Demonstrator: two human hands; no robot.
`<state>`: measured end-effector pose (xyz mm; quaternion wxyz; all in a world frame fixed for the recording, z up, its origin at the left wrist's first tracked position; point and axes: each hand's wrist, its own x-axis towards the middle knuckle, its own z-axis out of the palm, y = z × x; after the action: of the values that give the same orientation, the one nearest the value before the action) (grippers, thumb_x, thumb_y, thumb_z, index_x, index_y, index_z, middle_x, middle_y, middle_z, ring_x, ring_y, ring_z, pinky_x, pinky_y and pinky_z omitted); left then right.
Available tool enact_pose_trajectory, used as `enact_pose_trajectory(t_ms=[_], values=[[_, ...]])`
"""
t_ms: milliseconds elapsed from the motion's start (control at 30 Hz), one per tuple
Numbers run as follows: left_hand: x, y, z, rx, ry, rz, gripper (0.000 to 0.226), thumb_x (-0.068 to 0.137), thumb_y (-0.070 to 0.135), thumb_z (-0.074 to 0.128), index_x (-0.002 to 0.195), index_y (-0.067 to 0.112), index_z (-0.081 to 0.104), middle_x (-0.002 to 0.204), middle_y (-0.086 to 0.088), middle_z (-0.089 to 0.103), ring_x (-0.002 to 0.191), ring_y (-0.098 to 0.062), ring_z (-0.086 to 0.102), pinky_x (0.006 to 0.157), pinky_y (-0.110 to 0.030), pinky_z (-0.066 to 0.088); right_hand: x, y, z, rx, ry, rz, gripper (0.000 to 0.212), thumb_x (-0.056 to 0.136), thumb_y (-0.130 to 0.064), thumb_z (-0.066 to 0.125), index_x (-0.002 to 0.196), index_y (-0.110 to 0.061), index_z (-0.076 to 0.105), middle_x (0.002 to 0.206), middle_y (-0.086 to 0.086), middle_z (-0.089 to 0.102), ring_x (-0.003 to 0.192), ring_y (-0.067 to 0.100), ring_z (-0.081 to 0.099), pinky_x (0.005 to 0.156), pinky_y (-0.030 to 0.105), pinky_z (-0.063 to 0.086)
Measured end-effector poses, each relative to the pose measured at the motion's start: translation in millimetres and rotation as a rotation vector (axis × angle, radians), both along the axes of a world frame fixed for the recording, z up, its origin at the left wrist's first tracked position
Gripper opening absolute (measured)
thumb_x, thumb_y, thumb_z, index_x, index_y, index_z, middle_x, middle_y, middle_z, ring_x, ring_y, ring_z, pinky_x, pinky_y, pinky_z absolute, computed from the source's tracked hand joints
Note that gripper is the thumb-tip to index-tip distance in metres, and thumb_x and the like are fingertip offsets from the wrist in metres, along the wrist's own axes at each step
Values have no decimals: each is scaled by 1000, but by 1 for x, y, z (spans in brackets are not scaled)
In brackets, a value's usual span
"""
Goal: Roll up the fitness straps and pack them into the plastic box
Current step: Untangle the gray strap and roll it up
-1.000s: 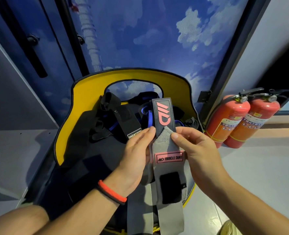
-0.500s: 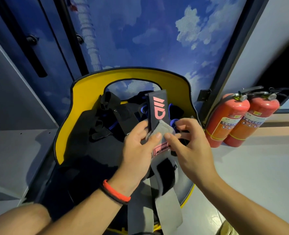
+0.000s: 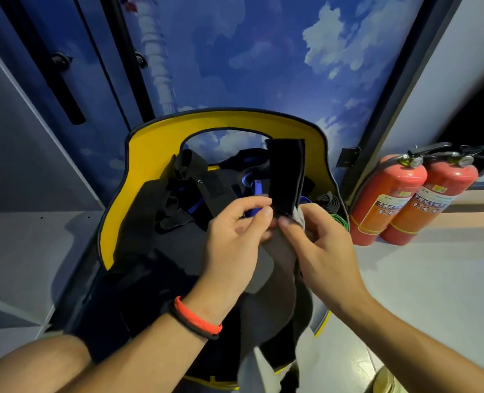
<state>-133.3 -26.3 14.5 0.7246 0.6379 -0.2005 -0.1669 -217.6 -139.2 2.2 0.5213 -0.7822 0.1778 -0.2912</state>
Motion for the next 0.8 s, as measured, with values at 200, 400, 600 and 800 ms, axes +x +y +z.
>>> enact_pose_trajectory(t_ms=[200, 400, 600, 800], values=[[11, 8, -4, 384, -218, -18, 18, 101, 43, 53, 104, 33, 67, 110, 8, 63, 102, -4, 61, 90, -28, 52, 5, 1, -1, 251, 23, 141, 19, 106, -27, 55, 103, -23, 73, 94, 6, 73, 94, 32, 68, 87, 59, 54], [2, 7, -6, 359, -208, 8, 26, 101, 45, 51, 108, 23, 64, 109, 6, 68, 105, -9, 62, 96, -43, 50, 9, 4, 7, 462, 12, 199, 26, 109, -21, 44, 120, -17, 68, 116, 3, 75, 115, 21, 69, 109, 51, 47], [9, 16, 1, 403, -258, 57, 22, 99, 42, 59, 93, 25, 71, 91, 1, 70, 84, -13, 66, 72, -32, 55, 16, 1, 12, 349, 22, 177, 25, 109, -25, 46, 119, -21, 69, 115, -1, 75, 112, 16, 70, 106, 49, 50], [17, 15, 10, 396, -247, 46, 37, 101, 35, 57, 88, 1, 65, 80, -20, 62, 67, -18, 51, 63, -31, 40, 22, 2, 11, 238, 85, 187, 24, 108, -37, 43, 114, -27, 63, 105, -10, 72, 103, 4, 67, 98, 36, 51]])
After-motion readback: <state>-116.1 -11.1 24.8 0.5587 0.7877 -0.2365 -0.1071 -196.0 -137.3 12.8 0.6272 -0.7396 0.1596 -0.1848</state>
